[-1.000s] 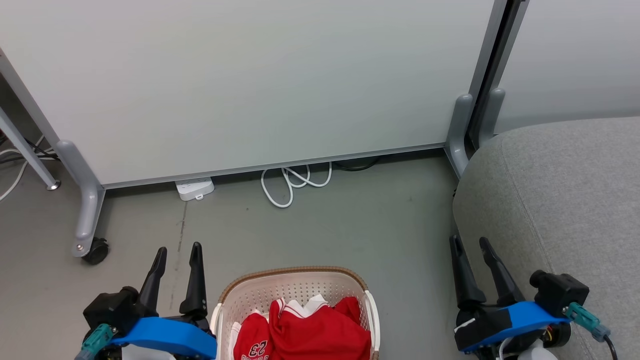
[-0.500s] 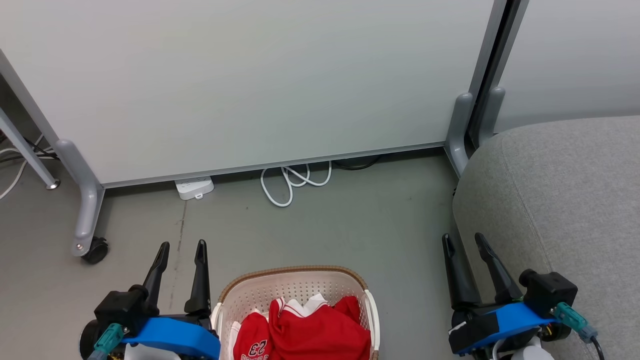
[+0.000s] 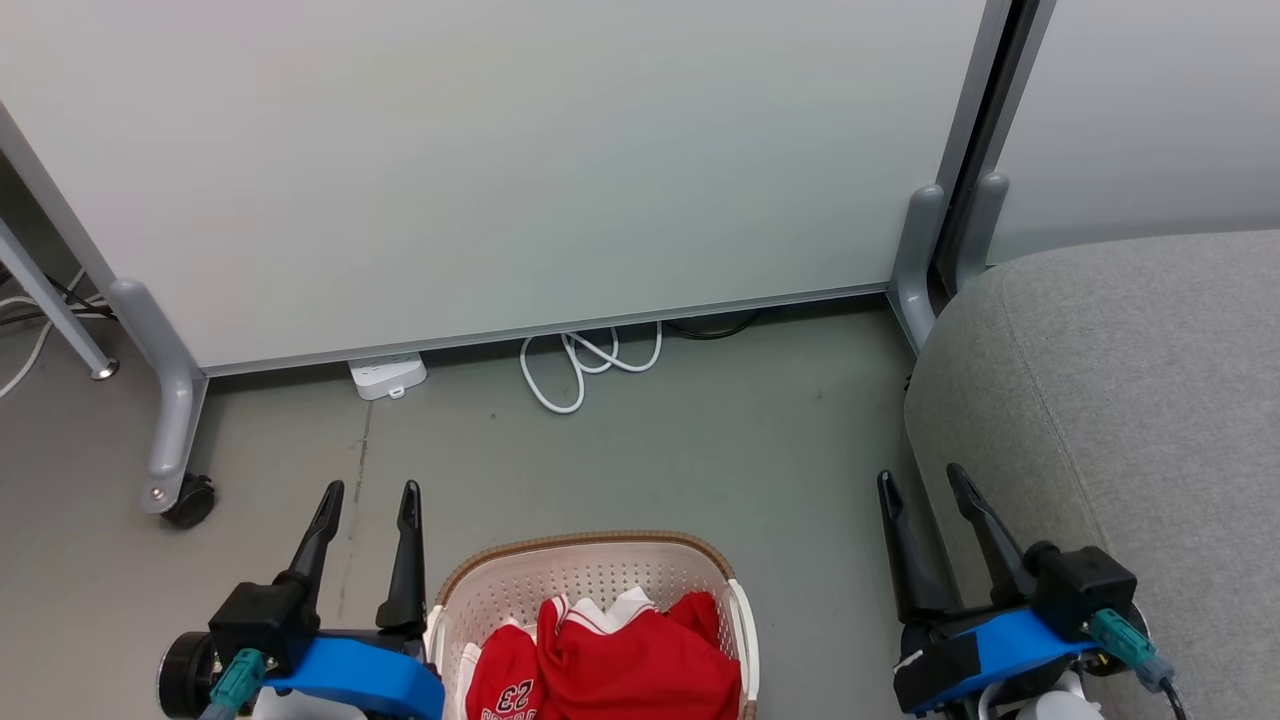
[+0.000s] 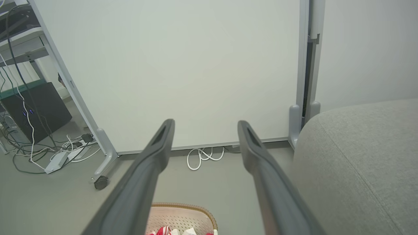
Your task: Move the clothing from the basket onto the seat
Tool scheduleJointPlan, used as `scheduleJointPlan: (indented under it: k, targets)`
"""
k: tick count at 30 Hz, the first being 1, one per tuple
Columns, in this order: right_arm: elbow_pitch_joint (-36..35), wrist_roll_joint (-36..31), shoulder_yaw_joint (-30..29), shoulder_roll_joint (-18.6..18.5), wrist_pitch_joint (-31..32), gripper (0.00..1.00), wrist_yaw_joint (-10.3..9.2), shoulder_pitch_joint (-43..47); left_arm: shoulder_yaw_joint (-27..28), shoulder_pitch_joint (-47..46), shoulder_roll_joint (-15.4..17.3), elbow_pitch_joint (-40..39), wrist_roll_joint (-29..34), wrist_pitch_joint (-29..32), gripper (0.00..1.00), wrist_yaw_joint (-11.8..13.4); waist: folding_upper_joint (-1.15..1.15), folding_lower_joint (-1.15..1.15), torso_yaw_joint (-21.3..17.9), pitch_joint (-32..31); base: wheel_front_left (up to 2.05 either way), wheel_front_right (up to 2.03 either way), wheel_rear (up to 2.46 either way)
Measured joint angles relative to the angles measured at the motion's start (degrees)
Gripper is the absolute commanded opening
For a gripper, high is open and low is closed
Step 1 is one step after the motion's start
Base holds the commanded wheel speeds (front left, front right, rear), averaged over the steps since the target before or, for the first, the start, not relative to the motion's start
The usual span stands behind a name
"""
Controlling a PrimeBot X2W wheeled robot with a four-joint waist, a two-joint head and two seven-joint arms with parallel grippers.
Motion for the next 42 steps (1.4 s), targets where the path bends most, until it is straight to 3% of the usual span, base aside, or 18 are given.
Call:
scheduleJointPlan:
  k: [11,32,42]
  targets:
    - [1.12,-4.33,-0.05,0.0,-0.98,1.0,0.0,-0.09,-0.36,-0.22,0.05,1.09,3.41,-1.04,1.0,-0.01,0.0,0.0,-0.06,-0.14,0.0,0.0,0.0]
    - [2.24,-4.17,-0.43,-0.01,-0.99,1.0,0.0,-0.1,-0.25,-0.23,0.07,2.54,2.97,-1.05,1.0,-0.64,0.0,0.0,-0.03,-0.18,0.0,0.0,0.0]
    - [1.94,-3.83,-0.19,-0.02,-0.99,1.0,0.0,-1.24,-3.46,-6.03,0.6,7.08,6.23,-1.05,1.0,-3.08,0.0,0.0,-0.75,2.21,0.0,0.0,0.0]
